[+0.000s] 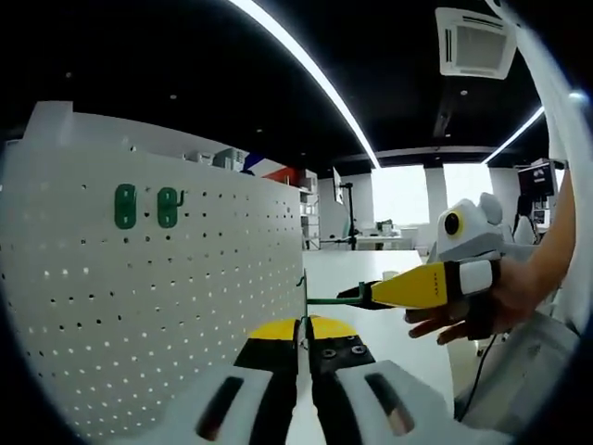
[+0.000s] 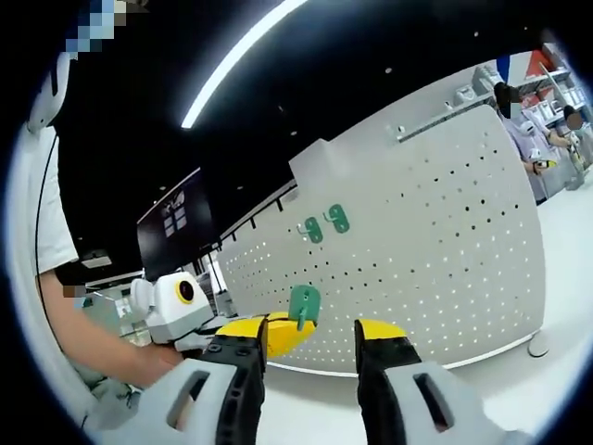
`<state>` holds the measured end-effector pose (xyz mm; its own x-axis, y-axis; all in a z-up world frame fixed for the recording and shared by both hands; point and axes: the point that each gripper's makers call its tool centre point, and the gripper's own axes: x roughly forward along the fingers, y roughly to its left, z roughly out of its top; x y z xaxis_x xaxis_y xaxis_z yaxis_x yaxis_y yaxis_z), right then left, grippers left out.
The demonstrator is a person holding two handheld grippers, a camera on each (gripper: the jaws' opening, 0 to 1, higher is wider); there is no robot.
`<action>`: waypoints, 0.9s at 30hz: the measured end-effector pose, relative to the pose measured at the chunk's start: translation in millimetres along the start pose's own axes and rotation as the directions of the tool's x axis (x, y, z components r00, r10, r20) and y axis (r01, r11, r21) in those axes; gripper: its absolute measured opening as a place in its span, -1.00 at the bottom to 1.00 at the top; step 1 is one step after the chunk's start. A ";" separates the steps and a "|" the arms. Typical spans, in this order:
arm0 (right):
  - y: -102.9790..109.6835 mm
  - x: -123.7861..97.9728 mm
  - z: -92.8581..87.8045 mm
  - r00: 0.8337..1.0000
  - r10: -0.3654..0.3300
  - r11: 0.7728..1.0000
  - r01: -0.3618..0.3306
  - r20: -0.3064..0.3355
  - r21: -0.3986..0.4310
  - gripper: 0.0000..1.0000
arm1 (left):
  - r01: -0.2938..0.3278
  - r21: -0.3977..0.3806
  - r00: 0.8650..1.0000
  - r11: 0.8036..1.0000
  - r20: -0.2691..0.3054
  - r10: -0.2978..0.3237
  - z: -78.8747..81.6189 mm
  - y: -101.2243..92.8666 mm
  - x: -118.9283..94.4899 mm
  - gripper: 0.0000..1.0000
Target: Insert the hook assembly into the mounting plate slot until the hook locks in place.
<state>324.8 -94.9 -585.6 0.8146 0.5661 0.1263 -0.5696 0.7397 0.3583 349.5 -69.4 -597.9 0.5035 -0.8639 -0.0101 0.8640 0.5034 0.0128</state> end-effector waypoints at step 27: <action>3.6 14.0 3.2 1.000 0.001 0.998 -0.002 0.017 0.069 -0.81 | 0.010 -0.002 1.000 1.000 0.004 -0.010 1.9 -12.1 4.3 -0.95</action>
<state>334.5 -85.5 -579.6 0.8159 0.5604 0.1422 -0.5622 0.7116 0.4214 341.3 -79.2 -596.2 0.4951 -0.8688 -0.0059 0.8688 0.4950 0.0103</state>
